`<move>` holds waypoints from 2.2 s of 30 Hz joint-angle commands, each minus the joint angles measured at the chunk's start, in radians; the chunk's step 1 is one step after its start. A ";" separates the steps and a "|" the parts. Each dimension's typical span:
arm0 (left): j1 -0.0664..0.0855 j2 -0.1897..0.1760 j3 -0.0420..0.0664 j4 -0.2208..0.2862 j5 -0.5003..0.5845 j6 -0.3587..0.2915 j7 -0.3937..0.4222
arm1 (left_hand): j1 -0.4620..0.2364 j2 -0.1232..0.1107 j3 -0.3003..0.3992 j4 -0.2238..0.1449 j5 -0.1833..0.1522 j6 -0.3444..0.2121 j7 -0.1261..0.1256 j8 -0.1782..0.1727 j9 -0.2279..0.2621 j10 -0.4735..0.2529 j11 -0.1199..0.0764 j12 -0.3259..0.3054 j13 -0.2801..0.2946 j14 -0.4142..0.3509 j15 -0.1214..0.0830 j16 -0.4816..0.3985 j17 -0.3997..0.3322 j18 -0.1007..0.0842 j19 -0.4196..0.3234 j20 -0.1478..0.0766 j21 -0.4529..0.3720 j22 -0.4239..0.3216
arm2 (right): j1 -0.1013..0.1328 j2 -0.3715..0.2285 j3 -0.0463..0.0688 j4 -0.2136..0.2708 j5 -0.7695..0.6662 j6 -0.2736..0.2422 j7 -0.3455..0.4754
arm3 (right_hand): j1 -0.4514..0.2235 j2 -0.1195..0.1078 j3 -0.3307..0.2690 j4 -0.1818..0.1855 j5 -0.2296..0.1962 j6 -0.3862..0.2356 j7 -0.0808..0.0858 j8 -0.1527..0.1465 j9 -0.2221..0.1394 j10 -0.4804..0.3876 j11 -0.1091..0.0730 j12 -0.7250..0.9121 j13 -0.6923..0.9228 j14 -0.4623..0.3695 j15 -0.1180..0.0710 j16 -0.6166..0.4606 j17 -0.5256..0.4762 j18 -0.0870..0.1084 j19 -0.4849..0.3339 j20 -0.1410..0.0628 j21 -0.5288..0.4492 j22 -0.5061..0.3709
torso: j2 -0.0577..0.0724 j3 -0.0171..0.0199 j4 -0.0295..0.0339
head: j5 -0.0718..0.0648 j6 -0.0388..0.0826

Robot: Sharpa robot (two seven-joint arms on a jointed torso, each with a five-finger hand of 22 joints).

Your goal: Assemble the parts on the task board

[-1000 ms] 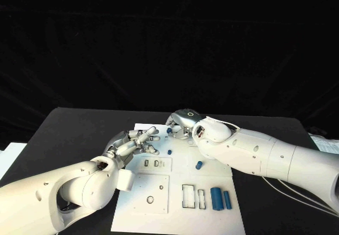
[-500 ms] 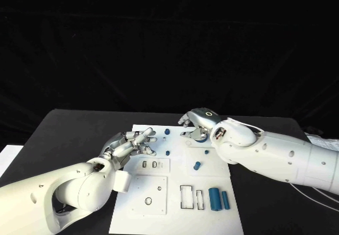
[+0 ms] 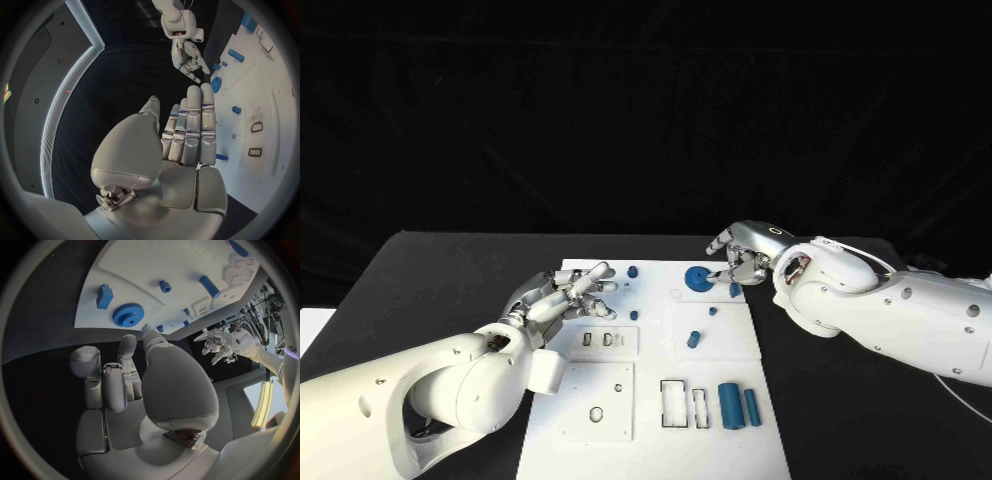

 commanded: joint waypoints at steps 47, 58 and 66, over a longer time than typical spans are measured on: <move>0.001 0.012 0.001 -0.006 0.002 0.029 -0.007 | 0.011 0.008 0.005 -0.009 0.002 -0.001 0.007 -0.005 0.000 0.000 0.003 -0.003 0.002 -0.006 -0.001 -0.004 0.000 0.010 -0.008 -0.002 0.002 0.003 | -0.015 0.104 -0.001 -0.102 0.040 0.123 -0.068 | 0.057 0.059 0.015 0.018 0.048 0.038 0.002 0.028 0.008 0.027 0.001 0.226 0.277 0.077 0.004 0.061 0.127 -0.019 0.016 0.007 0.072 0.098 | 0.003 -0.0021 0.0034 | -0.014 -0.015; 0.001 0.012 0.001 -0.006 0.002 0.031 -0.009 | 0.011 0.008 0.005 -0.009 0.002 -0.001 0.007 -0.005 0.000 0.000 0.003 -0.003 0.002 -0.006 -0.001 -0.004 0.000 0.010 -0.008 -0.002 0.002 0.003 | -0.025 0.121 -0.003 -0.112 -0.031 0.142 -0.086 | 0.064 0.067 0.024 0.002 0.019 0.056 -0.001 0.036 0.009 0.042 -0.002 0.263 0.320 0.079 0.003 0.070 0.140 -0.022 0.021 0.005 0.088 0.120 | 0.002 -0.0021 0.0054 | -0.015 -0.021; 0.001 0.012 0.001 -0.006 0.002 0.032 -0.009 | 0.011 0.008 0.005 -0.010 0.002 -0.002 0.007 -0.006 0.000 -0.001 0.004 -0.004 0.002 -0.006 -0.001 -0.004 0.001 0.010 -0.008 -0.001 0.002 0.003 | -0.029 0.122 -0.003 -0.102 -0.080 0.091 -0.101 | 0.092 0.092 0.068 -0.027 -0.038 0.117 -0.020 0.068 0.021 0.073 -0.017 0.321 0.385 0.081 -0.008 0.078 0.152 -0.026 0.028 -0.001 0.105 0.147 | 0.002 -0.0021 0.0046 | -0.015 -0.022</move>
